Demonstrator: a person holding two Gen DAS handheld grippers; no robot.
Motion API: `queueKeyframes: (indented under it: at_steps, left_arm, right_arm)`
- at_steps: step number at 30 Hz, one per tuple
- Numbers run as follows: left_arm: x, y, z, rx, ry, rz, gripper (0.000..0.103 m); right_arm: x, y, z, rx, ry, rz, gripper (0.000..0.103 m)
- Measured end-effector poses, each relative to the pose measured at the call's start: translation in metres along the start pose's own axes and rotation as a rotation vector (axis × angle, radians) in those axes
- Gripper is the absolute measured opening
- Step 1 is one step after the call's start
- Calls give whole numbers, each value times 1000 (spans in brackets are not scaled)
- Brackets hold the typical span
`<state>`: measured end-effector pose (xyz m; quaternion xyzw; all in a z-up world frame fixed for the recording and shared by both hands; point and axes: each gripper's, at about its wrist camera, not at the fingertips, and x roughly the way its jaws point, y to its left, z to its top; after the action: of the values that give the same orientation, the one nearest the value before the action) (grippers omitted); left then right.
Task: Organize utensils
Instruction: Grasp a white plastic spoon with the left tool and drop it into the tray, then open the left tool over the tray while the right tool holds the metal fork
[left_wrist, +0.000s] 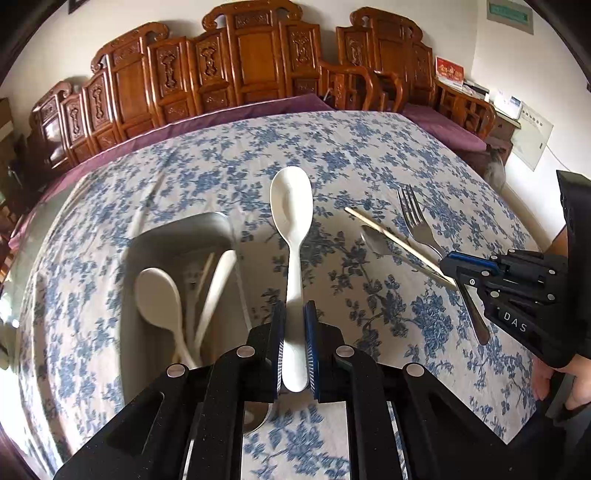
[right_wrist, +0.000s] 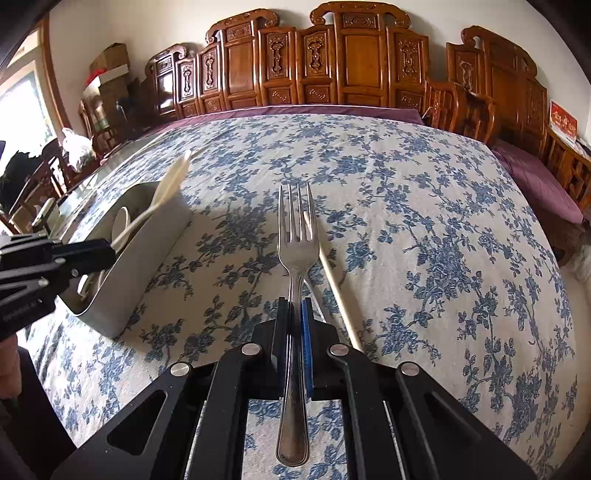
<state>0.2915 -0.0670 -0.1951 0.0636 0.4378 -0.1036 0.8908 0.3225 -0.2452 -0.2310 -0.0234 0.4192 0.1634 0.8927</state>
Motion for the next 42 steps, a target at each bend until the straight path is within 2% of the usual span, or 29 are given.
queueKeyframes:
  at_steps: [18,28,42]
  left_arm:
    - [-27,57,-24,-67,-16,46,10]
    - [-6,83,-33,-89,22,68,10]
    - [27,93,-39,-114,49,47,10]
  right_arm:
    - [-10,50,-13,-66,-7,19,8]
    - [-6,59,-16,-88,3,24,8]
    - [4,67,-15,-108,20,54,8]
